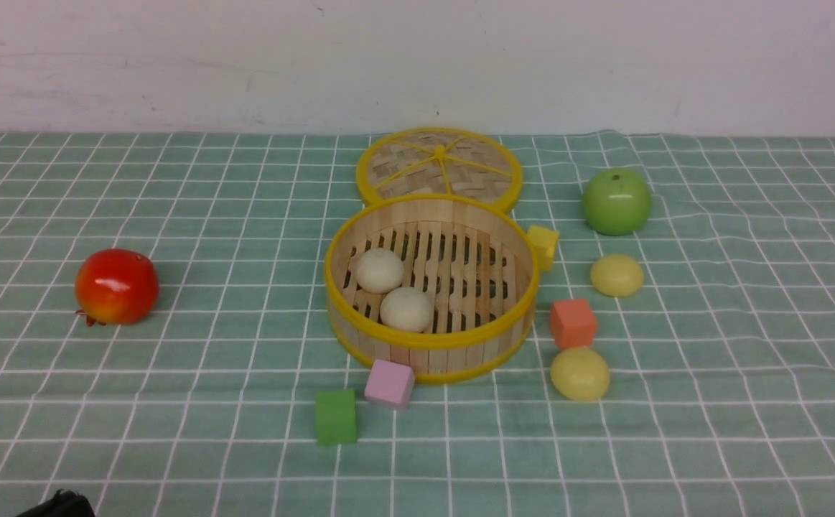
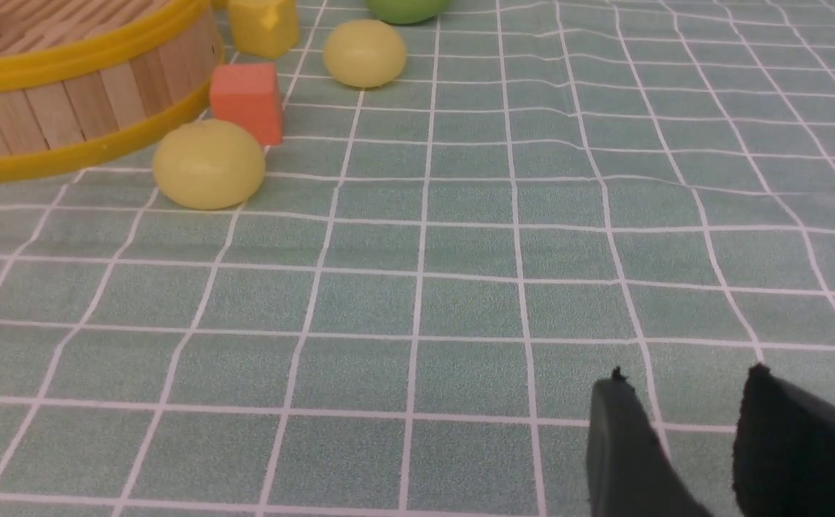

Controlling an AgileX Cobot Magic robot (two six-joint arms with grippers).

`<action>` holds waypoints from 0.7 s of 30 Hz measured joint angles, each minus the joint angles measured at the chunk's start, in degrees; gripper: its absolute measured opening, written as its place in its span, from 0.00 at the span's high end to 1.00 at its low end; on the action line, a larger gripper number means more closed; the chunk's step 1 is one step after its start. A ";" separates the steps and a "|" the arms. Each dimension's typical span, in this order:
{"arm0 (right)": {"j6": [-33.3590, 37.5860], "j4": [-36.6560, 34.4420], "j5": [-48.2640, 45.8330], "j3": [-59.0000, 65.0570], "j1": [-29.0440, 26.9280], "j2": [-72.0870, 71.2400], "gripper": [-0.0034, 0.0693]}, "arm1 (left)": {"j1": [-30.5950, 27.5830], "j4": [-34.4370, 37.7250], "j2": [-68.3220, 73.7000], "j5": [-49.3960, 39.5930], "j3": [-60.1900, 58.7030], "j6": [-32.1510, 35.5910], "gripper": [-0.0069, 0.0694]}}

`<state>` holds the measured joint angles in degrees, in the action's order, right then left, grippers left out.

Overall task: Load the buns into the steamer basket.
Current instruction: Use the right arm to grab a steamed stuffed bun

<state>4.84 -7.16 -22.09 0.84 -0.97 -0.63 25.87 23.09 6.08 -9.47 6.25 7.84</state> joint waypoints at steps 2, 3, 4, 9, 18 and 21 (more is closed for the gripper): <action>0.00 0.00 0.00 0.00 0.00 0.00 0.62 | 0.00 0.00 0.00 -0.20 -0.47 0.00 0.93; 0.00 0.00 0.00 0.00 0.00 0.00 0.62 | 0.00 0.00 0.00 -0.20 -0.55 0.00 0.93; 0.00 0.00 0.00 0.00 0.00 0.00 0.62 | 0.00 0.00 0.00 -0.34 -0.68 0.00 0.93; 0.00 0.00 0.00 0.00 0.00 0.00 0.62 | 0.00 0.00 0.00 -0.57 -0.68 0.00 0.93; -2.68 -4.18 3.38 0.49 0.00 0.00 0.62 | 0.00 0.00 0.00 -0.57 -0.68 0.00 0.93; -8.67 -15.08 7.37 0.59 0.00 0.00 0.62 | 0.00 0.00 0.00 -0.57 -0.68 0.00 0.93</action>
<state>-3.83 -22.24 -14.72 1.43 -0.97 -0.63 25.87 23.09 6.08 -10.04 5.57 7.84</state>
